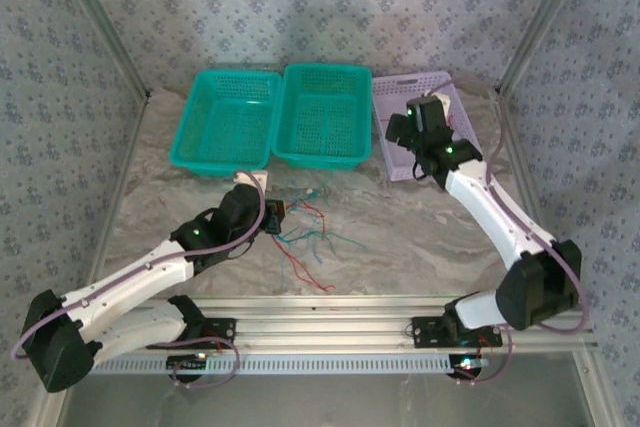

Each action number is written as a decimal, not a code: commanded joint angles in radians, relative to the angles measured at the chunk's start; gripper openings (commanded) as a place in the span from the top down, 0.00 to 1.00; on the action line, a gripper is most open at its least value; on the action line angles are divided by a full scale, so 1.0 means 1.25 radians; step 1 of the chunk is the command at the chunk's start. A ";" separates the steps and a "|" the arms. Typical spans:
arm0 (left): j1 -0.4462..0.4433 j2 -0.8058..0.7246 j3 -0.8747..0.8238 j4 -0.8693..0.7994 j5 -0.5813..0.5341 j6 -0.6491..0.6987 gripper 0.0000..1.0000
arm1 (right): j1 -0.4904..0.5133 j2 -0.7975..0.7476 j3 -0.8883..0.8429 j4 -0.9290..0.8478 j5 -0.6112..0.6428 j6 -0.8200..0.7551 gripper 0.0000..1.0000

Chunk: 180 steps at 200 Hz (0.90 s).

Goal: Untangle the cables

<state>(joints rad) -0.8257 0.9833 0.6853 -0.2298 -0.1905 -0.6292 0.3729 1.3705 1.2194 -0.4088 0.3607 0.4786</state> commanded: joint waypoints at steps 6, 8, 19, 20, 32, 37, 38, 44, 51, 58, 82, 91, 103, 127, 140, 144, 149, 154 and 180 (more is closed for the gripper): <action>-0.013 0.001 0.011 0.007 0.018 -0.011 1.00 | 0.042 -0.103 -0.092 0.030 -0.024 0.022 0.10; -0.013 0.002 0.012 0.008 0.019 -0.012 1.00 | 0.043 -0.107 -0.094 0.030 -0.025 0.023 0.10; -0.018 0.002 0.017 0.007 0.020 -0.013 1.00 | 0.049 -0.150 -0.137 0.032 -0.060 0.038 0.10; -0.019 0.002 0.017 0.007 0.020 -0.014 1.00 | 0.050 -0.154 -0.141 0.033 -0.063 0.039 0.10; -0.023 0.001 0.019 0.011 0.020 -0.017 1.00 | 0.061 -0.200 -0.184 0.040 -0.095 0.048 0.11; -0.025 0.000 0.019 0.013 0.020 -0.018 1.00 | 0.066 -0.216 -0.196 0.038 -0.103 0.048 0.11; -0.025 0.000 0.019 0.013 0.021 -0.019 1.00 | 0.067 -0.219 -0.198 0.037 -0.104 0.048 0.11; -0.026 -0.001 0.019 0.014 0.020 -0.019 1.00 | 0.076 -0.238 -0.210 0.031 -0.112 0.046 0.11; -0.026 -0.002 0.020 0.015 0.020 -0.021 1.00 | 0.087 -0.257 -0.224 0.026 -0.118 0.042 0.11; -0.027 -0.001 0.019 0.015 0.020 -0.021 1.00 | 0.098 -0.272 -0.237 0.020 -0.123 0.041 0.11; -0.027 0.001 0.020 0.014 0.022 -0.027 1.00 | 0.132 -0.311 -0.286 0.021 -0.178 0.048 0.11; -0.028 0.000 0.021 0.013 0.023 -0.029 1.00 | 0.149 -0.323 -0.313 0.042 -0.210 0.045 0.11; -0.030 -0.002 0.018 0.020 0.024 -0.038 1.00 | 0.172 -0.328 -0.353 0.091 -0.282 0.048 0.12; -0.029 -0.005 0.018 0.043 0.024 -0.044 1.00 | 0.226 -0.293 -0.402 0.182 -0.397 0.029 0.12; -0.030 -0.003 0.019 0.063 0.033 -0.045 1.00 | 0.242 -0.269 -0.422 0.238 -0.463 0.034 0.13; -0.030 -0.002 0.019 0.070 0.037 -0.045 1.00 | 0.245 -0.263 -0.428 0.263 -0.483 0.039 0.13; -0.030 -0.001 0.020 0.079 0.040 -0.046 1.00 | 0.252 -0.255 -0.438 0.292 -0.499 0.046 0.13; -0.031 0.003 0.021 0.083 0.041 -0.049 1.00 | 0.258 -0.248 -0.446 0.319 -0.512 0.052 0.13; -0.031 0.028 0.037 0.102 0.050 -0.056 1.00 | 0.300 -0.201 -0.443 0.346 -0.497 0.021 0.13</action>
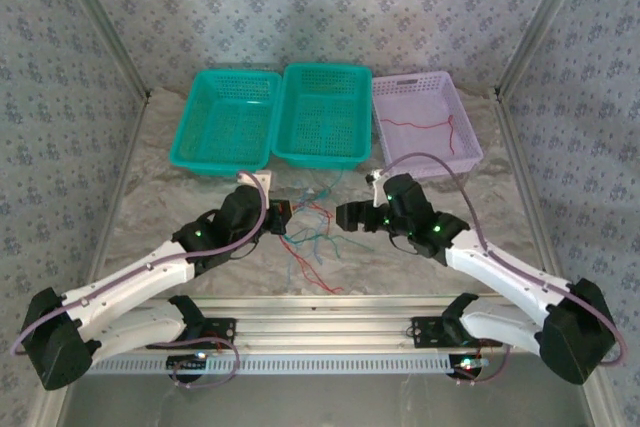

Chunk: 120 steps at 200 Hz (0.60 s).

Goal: Untangle the cables

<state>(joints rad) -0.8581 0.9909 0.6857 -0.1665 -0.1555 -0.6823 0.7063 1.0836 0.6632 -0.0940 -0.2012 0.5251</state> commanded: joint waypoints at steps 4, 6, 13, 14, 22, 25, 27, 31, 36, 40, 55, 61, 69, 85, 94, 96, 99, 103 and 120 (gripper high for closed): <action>-0.006 0.026 0.040 0.053 0.022 -0.015 1.00 | 0.038 0.038 0.004 0.093 -0.045 -0.021 0.13; -0.007 0.028 0.041 0.054 0.023 -0.015 1.00 | 0.039 0.042 0.006 0.094 -0.044 -0.023 0.13; -0.008 0.034 0.044 0.058 0.021 -0.017 1.00 | 0.044 0.057 0.010 0.091 -0.039 -0.028 0.14; -0.008 0.034 0.044 0.059 0.021 -0.017 1.00 | 0.044 0.059 0.011 0.090 -0.038 -0.028 0.14; -0.010 0.037 0.045 0.063 0.016 -0.021 1.00 | 0.050 0.073 0.014 0.089 -0.033 -0.030 0.14; -0.010 0.038 0.046 0.065 0.014 -0.022 1.00 | 0.053 0.077 0.015 0.093 -0.034 -0.031 0.15; -0.010 0.037 0.047 0.066 0.013 -0.022 1.00 | 0.055 0.079 0.014 0.097 -0.034 -0.032 0.15; -0.010 0.039 0.047 0.068 0.011 -0.024 1.00 | 0.060 0.084 0.013 0.101 -0.034 -0.033 0.15; -0.011 0.039 0.047 0.071 0.010 -0.025 1.00 | 0.067 0.088 0.012 0.104 -0.027 -0.035 0.16; -0.011 0.040 0.047 0.074 0.008 -0.025 1.00 | 0.072 0.094 0.013 0.106 -0.020 -0.036 0.16; -0.012 0.043 0.050 0.078 0.002 -0.028 1.00 | 0.094 0.113 0.015 0.109 0.002 -0.041 0.18; -0.012 0.044 0.051 0.080 0.001 -0.029 1.00 | 0.101 0.121 0.015 0.105 0.016 -0.043 0.19; -0.011 0.044 0.053 0.084 -0.001 -0.031 1.00 | 0.107 0.132 0.014 0.103 0.033 -0.043 0.20; -0.012 0.047 0.053 0.096 0.000 -0.034 1.00 | 0.114 0.150 0.013 0.102 0.067 -0.044 0.22; -0.013 0.050 0.052 0.102 0.005 -0.039 1.00 | 0.114 0.156 0.014 0.110 0.075 -0.041 0.23; -0.013 0.051 0.052 0.104 0.006 -0.040 1.00 | 0.114 0.159 0.014 0.113 0.074 -0.040 0.23; -0.012 0.052 0.052 0.106 0.009 -0.041 1.00 | 0.114 0.161 0.014 0.119 0.075 -0.039 0.24; -0.012 0.054 0.052 0.108 0.010 -0.043 1.00 | 0.115 0.165 0.014 0.126 0.075 -0.036 0.24; -0.017 0.059 0.049 0.123 0.016 -0.049 1.00 | 0.121 0.189 0.023 0.145 0.080 -0.030 0.27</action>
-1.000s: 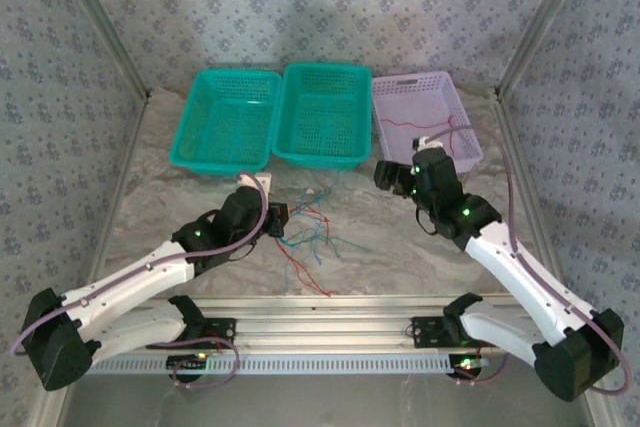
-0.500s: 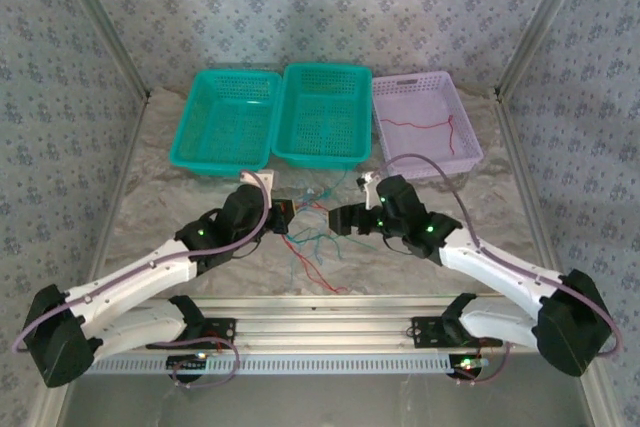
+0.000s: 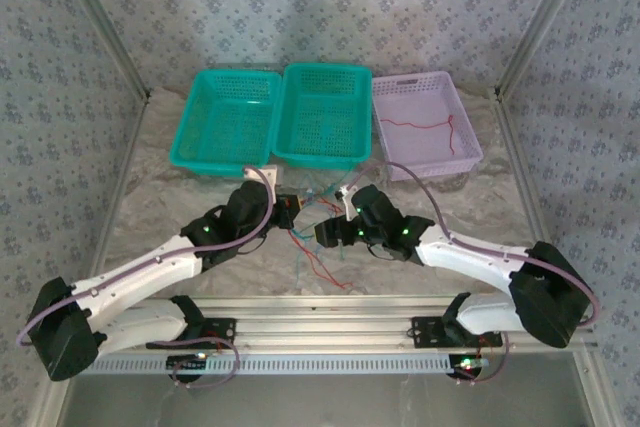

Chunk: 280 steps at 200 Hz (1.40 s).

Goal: Untangle the cables

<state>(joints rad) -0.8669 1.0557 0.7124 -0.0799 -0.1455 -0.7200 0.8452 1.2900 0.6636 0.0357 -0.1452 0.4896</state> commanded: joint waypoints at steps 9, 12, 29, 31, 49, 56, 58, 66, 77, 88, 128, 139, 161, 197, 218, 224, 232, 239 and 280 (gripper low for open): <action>-0.014 0.007 0.025 0.064 0.012 -0.020 1.00 | 0.013 0.036 0.030 0.040 0.053 -0.001 0.30; -0.015 0.007 0.025 0.066 0.012 -0.020 1.00 | 0.012 0.039 0.031 0.039 0.061 -0.001 0.30; -0.023 0.006 0.025 0.070 0.012 -0.022 1.00 | 0.011 0.050 0.034 0.048 0.100 0.009 0.34; -0.024 0.006 0.025 0.070 0.012 -0.022 1.00 | 0.012 0.051 0.034 0.049 0.105 0.010 0.35; -0.032 0.001 0.018 0.077 0.012 -0.028 1.00 | 0.009 0.054 0.035 0.062 0.136 0.024 0.37; -0.035 -0.002 0.011 0.084 0.012 -0.032 1.00 | 0.009 0.055 0.033 0.072 0.144 0.030 0.37; -0.036 -0.003 0.009 0.085 0.011 -0.033 1.00 | 0.008 0.055 0.033 0.074 0.147 0.031 0.38; -0.038 -0.005 0.003 0.090 0.012 -0.037 1.00 | 0.009 0.056 0.033 0.079 0.163 0.039 0.38; -0.041 -0.008 -0.005 0.098 0.012 -0.043 1.00 | 0.010 0.053 0.036 0.082 0.186 0.045 0.41; -0.043 -0.008 -0.009 0.099 0.011 -0.048 1.00 | 0.007 0.045 0.031 0.093 0.202 0.046 0.42; -0.045 -0.017 -0.024 0.112 0.014 -0.059 1.00 | 0.004 0.038 0.028 0.117 0.203 0.050 0.57; -0.046 -0.023 -0.026 0.112 0.012 -0.059 1.00 | 0.003 0.036 0.026 0.118 0.206 0.049 0.62; -0.045 -0.039 -0.025 0.101 0.003 -0.054 1.00 | 0.002 0.029 0.019 0.112 0.212 0.048 0.72; -0.046 -0.067 -0.026 0.078 -0.012 -0.043 1.00 | -0.005 0.009 -0.007 0.106 0.219 0.046 0.91; -0.045 -0.081 -0.026 0.063 -0.025 -0.034 1.00 | -0.015 -0.020 -0.024 0.092 0.235 0.044 0.99; -0.045 -0.085 -0.025 0.058 -0.029 -0.031 1.00 | -0.022 -0.031 -0.028 0.085 0.240 0.043 1.00; -0.046 -0.089 -0.023 0.050 -0.034 -0.027 1.00 | -0.030 -0.045 -0.033 0.076 0.244 0.043 1.00; -0.045 -0.092 -0.020 0.041 -0.039 -0.023 1.00 | -0.038 -0.055 -0.037 0.065 0.246 0.042 1.00; -0.045 -0.102 0.002 -0.012 -0.062 0.009 1.00 | -0.106 -0.128 -0.063 -0.006 0.265 0.051 1.00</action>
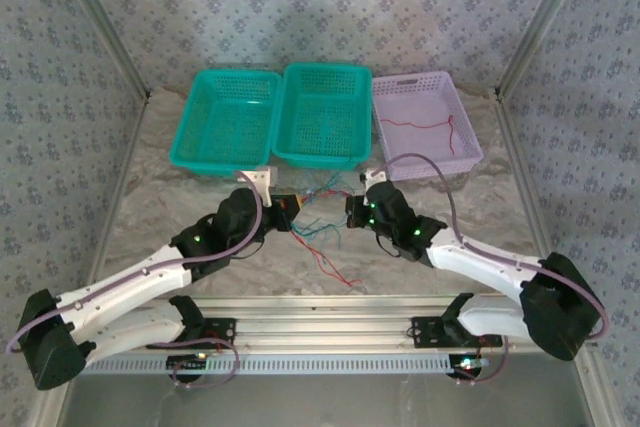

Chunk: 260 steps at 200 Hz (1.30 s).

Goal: Untangle the cables

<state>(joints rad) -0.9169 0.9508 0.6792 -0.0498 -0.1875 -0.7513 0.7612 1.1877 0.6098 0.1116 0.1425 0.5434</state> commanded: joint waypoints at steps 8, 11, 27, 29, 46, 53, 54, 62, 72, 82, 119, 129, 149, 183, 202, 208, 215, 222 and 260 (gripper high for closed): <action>-0.004 -0.021 0.033 -0.045 -0.034 0.040 1.00 | -0.058 -0.062 -0.026 -0.076 0.032 0.008 1.00; -0.004 -0.022 0.034 -0.048 -0.037 0.042 1.00 | -0.066 -0.068 -0.029 -0.080 0.030 0.008 1.00; -0.005 -0.025 0.041 -0.067 -0.047 0.052 1.00 | -0.096 -0.100 -0.037 -0.104 0.028 0.010 1.00; -0.005 -0.025 0.042 -0.070 -0.048 0.053 1.00 | -0.099 -0.104 -0.038 -0.108 0.029 0.010 1.00; -0.004 -0.028 0.051 -0.090 -0.057 0.065 1.00 | -0.135 -0.137 -0.043 -0.138 0.025 0.009 1.00; -0.003 -0.030 0.053 -0.097 -0.060 0.069 1.00 | -0.148 -0.150 -0.047 -0.147 0.022 0.011 1.00; -0.003 -0.030 0.054 -0.097 -0.061 0.069 1.00 | -0.151 -0.150 -0.047 -0.148 0.021 0.011 1.00; -0.002 -0.032 0.055 -0.101 -0.063 0.072 1.00 | -0.166 -0.165 -0.050 -0.156 0.014 0.011 1.00; 0.000 -0.032 0.056 -0.103 -0.063 0.076 1.00 | -0.184 -0.178 -0.050 -0.164 0.011 0.010 1.00; 0.002 -0.031 0.058 -0.107 -0.065 0.077 1.00 | -0.197 -0.193 -0.048 -0.184 0.008 0.011 1.00; 0.005 -0.028 0.063 -0.121 -0.075 0.088 1.00 | -0.251 -0.233 -0.034 -0.247 0.007 0.006 1.00; 0.007 -0.028 0.063 -0.125 -0.078 0.091 1.00 | -0.267 -0.235 -0.029 -0.265 0.005 0.004 1.00; 0.011 -0.026 0.064 -0.135 -0.082 0.094 1.00 | -0.296 -0.246 -0.027 -0.296 0.001 0.008 1.00; 0.015 -0.029 0.069 -0.150 -0.090 0.106 1.00 | -0.339 -0.284 -0.021 -0.339 0.010 0.015 1.00; 0.020 -0.033 0.081 -0.171 -0.102 0.119 1.00 | -0.370 -0.300 -0.009 -0.372 0.024 0.013 1.00; 0.022 -0.035 0.082 -0.173 -0.103 0.122 1.00 | -0.383 -0.304 -0.007 -0.382 0.025 0.014 1.00; 0.024 -0.036 0.084 -0.176 -0.104 0.127 1.00 | -0.397 -0.309 -0.006 -0.388 0.019 0.013 1.00; 0.027 -0.035 0.086 -0.181 -0.106 0.130 1.00 | -0.412 -0.313 -0.001 -0.399 0.021 0.014 1.00; 0.035 -0.044 0.088 -0.196 -0.113 0.134 1.00 | -0.470 -0.328 0.001 -0.417 -0.017 0.018 1.00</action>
<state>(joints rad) -0.8902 0.9295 0.7586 -0.2447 -0.2634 -0.6094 0.2142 0.7898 0.5945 -0.3340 0.0753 0.5560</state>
